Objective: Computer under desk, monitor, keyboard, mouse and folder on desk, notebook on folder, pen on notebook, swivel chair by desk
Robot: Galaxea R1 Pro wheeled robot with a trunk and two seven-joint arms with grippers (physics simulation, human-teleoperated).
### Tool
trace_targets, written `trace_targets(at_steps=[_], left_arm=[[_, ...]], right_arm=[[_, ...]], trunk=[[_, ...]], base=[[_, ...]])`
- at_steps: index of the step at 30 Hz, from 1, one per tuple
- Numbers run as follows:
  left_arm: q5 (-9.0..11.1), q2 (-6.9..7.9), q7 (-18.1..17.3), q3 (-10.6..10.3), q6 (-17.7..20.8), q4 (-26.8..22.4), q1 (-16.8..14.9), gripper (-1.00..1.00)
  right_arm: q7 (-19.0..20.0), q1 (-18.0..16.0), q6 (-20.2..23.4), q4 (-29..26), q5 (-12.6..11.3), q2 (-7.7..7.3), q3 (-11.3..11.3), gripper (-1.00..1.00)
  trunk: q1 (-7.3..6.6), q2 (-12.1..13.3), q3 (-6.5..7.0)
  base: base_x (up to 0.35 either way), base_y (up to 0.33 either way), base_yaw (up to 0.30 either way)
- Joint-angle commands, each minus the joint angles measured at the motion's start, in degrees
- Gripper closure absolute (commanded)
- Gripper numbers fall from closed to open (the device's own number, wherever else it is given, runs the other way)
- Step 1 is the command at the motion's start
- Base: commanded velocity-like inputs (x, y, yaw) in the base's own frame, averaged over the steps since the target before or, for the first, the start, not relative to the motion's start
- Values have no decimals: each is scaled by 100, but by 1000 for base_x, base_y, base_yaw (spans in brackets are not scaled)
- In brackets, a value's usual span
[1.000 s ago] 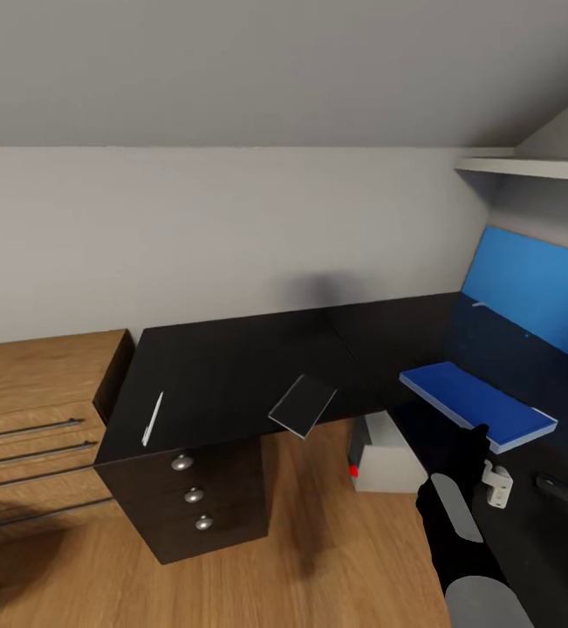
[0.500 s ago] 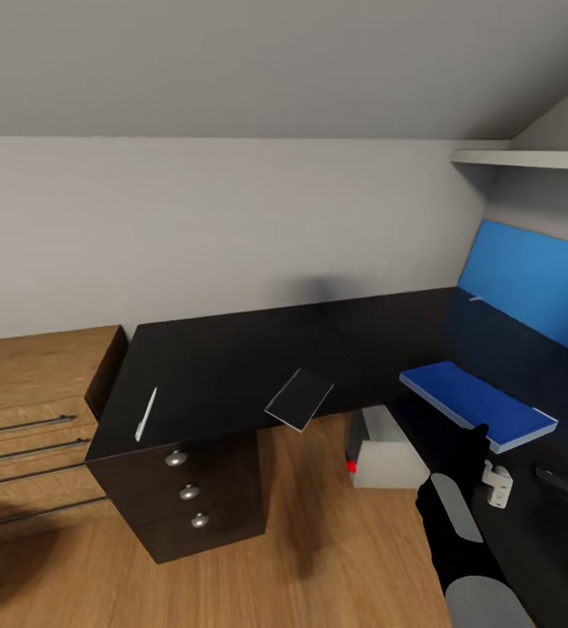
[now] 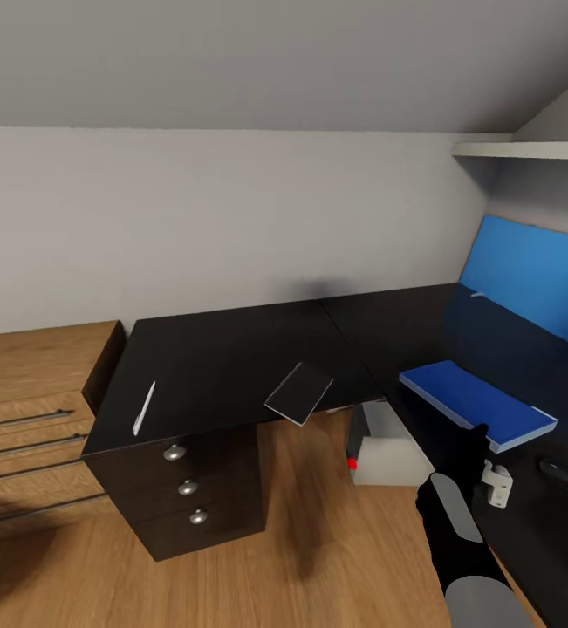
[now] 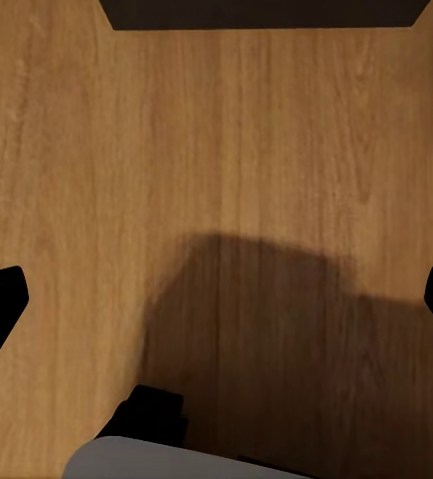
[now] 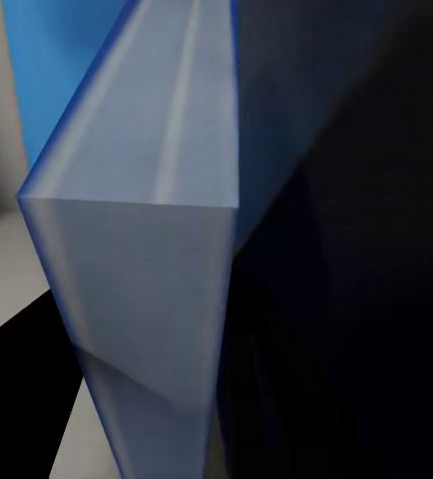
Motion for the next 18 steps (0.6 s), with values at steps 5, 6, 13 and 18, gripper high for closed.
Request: trace_targets(at_steps=[5,6,13,18], left_arm=[[55,1,4,-13,-26,2,-3,-100],[55,1,-5,-13,-28,2,-3,-100],[55,9,-44,-17,-31,2,-3,-100],[49,23,-34,-19,-31,2,-3,-100]], right_arm=[[53,-4,-1,3,-105,4,-9,100],[53,-4,0,3,-105,4,-9,100],[53,-4,-2,3,-106,4,-9,100],[53,-4,1,3,-105,4,-9,100]], trunk=[[0,-2,-5],[0,-2,-5],[0,-2,-5],[0,-2,-5]], base=[[0,0,-1],[0,0,-40],[0,0,-70],[12,0,-7]])
